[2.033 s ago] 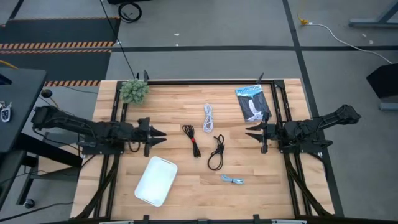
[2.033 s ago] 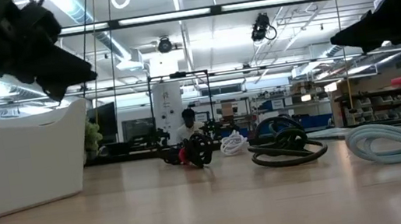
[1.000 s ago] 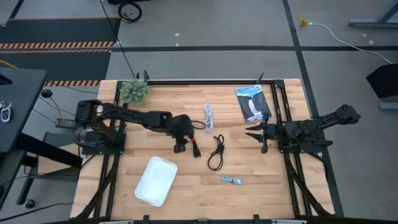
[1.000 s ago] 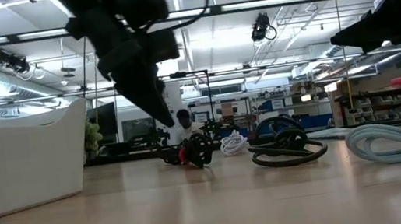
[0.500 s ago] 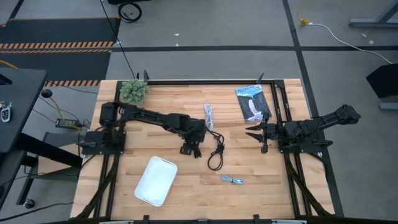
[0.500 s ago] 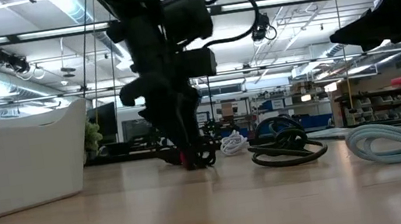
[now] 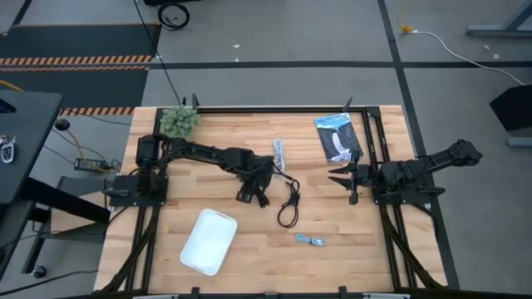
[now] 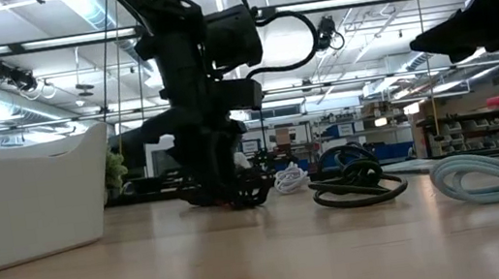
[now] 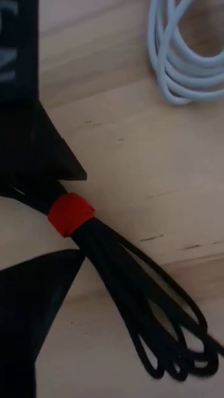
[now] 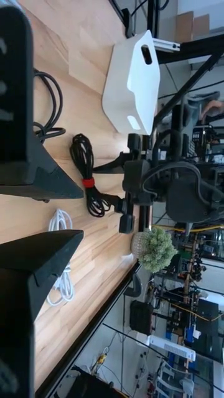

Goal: Pick and place USB-C Cables
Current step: Put the left black charger cable into the white bin

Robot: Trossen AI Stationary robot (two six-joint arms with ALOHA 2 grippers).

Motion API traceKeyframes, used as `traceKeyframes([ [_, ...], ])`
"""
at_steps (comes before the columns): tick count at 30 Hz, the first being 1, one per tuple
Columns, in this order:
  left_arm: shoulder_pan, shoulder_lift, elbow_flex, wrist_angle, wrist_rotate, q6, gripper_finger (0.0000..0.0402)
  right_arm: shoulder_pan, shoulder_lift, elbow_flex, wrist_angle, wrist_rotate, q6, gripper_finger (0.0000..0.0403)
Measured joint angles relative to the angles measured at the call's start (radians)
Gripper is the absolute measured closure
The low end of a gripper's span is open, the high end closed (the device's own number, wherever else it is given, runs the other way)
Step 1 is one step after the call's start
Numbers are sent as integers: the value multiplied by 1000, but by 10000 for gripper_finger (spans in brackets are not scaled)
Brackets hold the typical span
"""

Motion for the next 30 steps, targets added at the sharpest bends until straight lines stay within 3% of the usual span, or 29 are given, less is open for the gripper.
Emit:
traceKeyframes([
  [10, 0, -4, 0, -25, -1, -9, 344, 0, 0, 0, 0, 0, 0, 306],
  [14, -4, -14, 34, -49, 0, -96, 347, 0, 0, 0, 0, 0, 0, 306],
  [19, -42, -39, 186, -161, -8, -267, 347, 0, 1, 0, 5, 0, 0, 306],
  [25, -140, -41, 366, -344, -9, -694, 339, 0, 4, 0, 15, 0, 0, 306],
  [30, -257, -41, 450, -346, -1, -884, 343, 0, 8, 0, 31, 0, 0, 306],
])
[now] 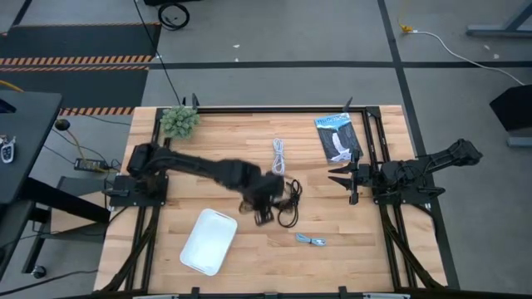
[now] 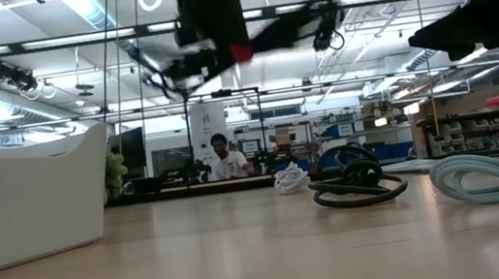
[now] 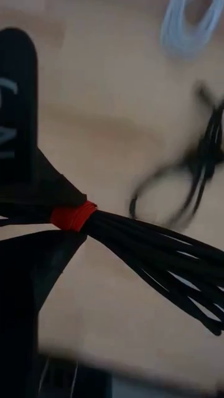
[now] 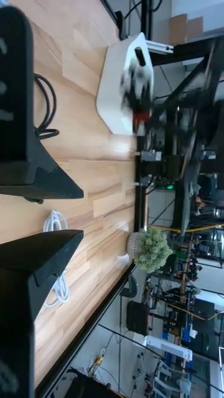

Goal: Pick and place USB-C Cables
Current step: Put the left black charger cable into the white bin

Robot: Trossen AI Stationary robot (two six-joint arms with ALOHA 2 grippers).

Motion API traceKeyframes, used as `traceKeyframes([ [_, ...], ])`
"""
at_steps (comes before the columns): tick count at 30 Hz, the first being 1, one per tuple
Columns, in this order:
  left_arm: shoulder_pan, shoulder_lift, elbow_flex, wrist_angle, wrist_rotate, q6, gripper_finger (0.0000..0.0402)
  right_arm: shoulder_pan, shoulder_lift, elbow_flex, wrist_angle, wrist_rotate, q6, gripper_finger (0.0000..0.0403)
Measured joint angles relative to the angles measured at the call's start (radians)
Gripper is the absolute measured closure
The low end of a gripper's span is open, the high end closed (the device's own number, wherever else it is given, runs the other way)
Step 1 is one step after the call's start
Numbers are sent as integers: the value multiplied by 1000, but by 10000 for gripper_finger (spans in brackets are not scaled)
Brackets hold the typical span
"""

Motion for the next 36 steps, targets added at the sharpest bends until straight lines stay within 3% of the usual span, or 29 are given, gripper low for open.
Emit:
traceKeyframes([
  [4, -66, 0, 52, -68, -38, -152, 340, 0, 0, 0, 3, 0, 0, 306],
  [11, -201, 1, 56, -329, -112, -508, 339, 0, 0, 0, 6, 0, 0, 306],
  [23, -431, 10, 56, -469, -298, -1111, 336, 0, 0, 0, 6, 0, 0, 306],
  [29, -494, 9, 53, -619, -268, -1296, 336, 0, 1, 0, 6, 0, 0, 306],
  [36, -497, 9, -41, -568, -140, -1323, 335, 0, 1, 0, 6, 0, 0, 306],
])
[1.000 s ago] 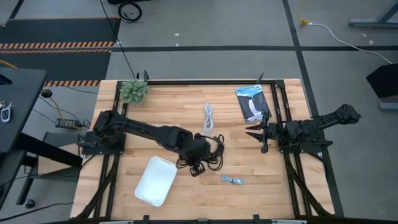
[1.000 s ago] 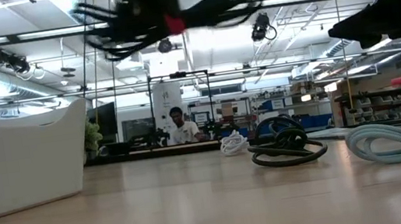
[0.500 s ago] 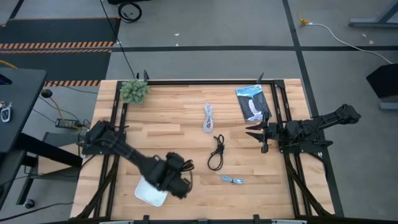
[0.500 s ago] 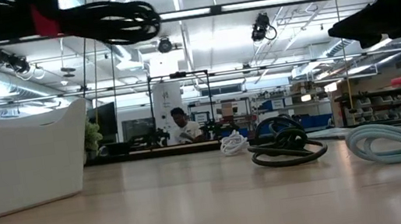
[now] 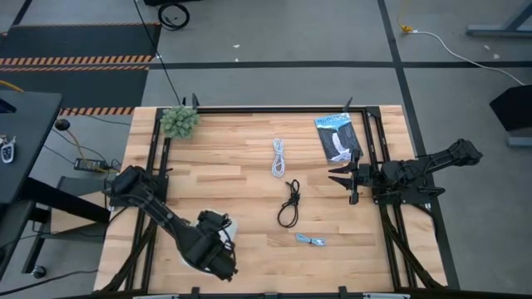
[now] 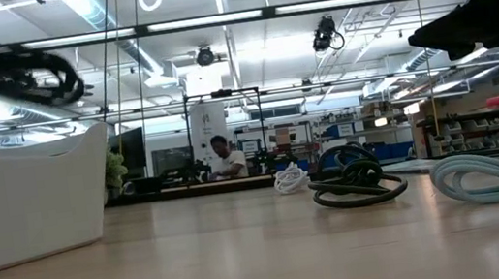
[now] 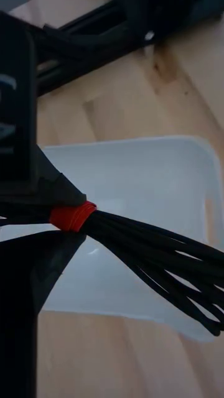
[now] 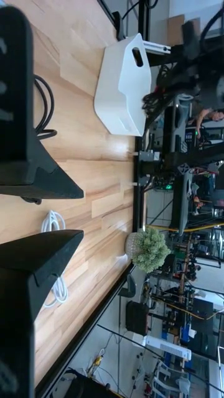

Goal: Pick and place USB-C Cables
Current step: Put the left black charger cable into the white bin, then put the black charger cable into the white bin

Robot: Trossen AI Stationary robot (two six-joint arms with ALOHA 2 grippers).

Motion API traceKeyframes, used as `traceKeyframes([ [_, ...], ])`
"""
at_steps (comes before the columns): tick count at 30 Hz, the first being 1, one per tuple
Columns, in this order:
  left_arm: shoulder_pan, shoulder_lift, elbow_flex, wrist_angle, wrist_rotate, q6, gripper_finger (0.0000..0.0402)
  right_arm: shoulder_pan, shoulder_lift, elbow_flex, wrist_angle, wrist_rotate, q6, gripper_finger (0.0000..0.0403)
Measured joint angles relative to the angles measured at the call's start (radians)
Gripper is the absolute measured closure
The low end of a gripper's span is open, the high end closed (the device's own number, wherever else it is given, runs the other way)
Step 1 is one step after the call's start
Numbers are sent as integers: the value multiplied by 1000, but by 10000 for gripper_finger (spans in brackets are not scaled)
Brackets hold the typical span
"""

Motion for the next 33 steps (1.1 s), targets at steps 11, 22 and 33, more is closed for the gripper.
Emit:
traceKeyframes([
  [11, 61, 1, -18, 77, 86, 122, 242, 0, 0, 0, 0, 0, 0, 306],
  [22, 247, 0, 43, 178, -41, 519, 202, 0, 0, 0, 0, 0, 0, 306],
  [33, 423, 68, 4, 542, -32, 911, 216, 0, 0, 0, 3, 0, 0, 306],
])
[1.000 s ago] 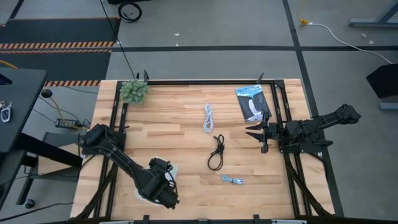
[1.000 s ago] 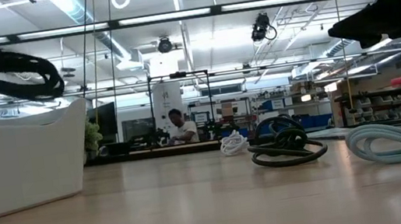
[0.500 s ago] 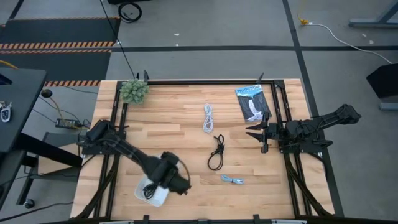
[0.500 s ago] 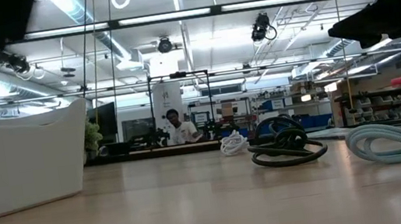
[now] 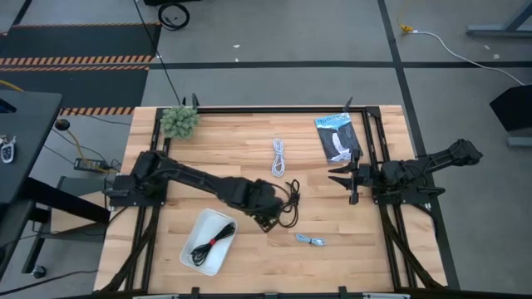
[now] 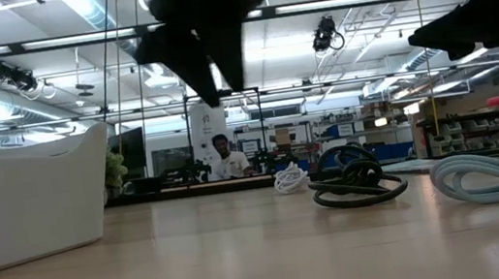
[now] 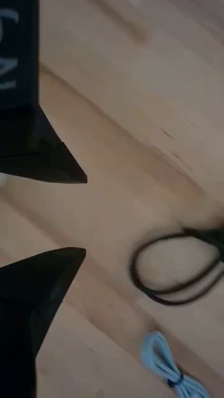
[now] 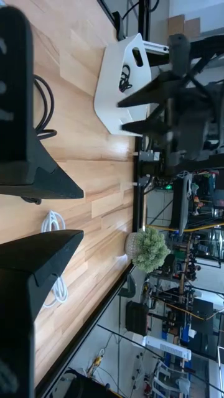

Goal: Pick and place USB-C Cables
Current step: Put the black charger cable into the white bin

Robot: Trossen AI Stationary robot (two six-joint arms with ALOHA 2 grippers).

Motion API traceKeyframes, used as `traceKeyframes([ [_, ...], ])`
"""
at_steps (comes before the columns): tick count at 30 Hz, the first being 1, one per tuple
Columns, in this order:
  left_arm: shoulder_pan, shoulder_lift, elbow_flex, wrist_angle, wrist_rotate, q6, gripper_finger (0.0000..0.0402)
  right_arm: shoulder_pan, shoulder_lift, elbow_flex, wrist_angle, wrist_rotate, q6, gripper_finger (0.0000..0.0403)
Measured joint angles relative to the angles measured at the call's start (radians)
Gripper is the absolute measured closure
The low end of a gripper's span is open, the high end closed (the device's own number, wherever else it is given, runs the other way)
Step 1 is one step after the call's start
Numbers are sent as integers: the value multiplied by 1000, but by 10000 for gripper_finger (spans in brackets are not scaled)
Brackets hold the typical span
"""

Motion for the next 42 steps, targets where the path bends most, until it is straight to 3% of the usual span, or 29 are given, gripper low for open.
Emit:
traceKeyframes([
  [13, 94, 148, 0, 317, 30, 279, 216, 0, 0, 0, 2, 0, 0, 306],
  [18, 105, 152, 2, 333, -25, 380, 216, 0, 0, 0, 5, 0, 0, 306],
  [31, 106, 237, 1, 403, -33, 511, 222, 0, 1, 0, 21, 0, 0, 306],
  [35, 106, 242, 1, 411, -34, 537, 264, 0, 6, 0, 21, 0, 0, 306],
  [42, 106, 187, 0, 415, 16, 531, 383, 0, 6, 0, 28, 0, 0, 306],
])
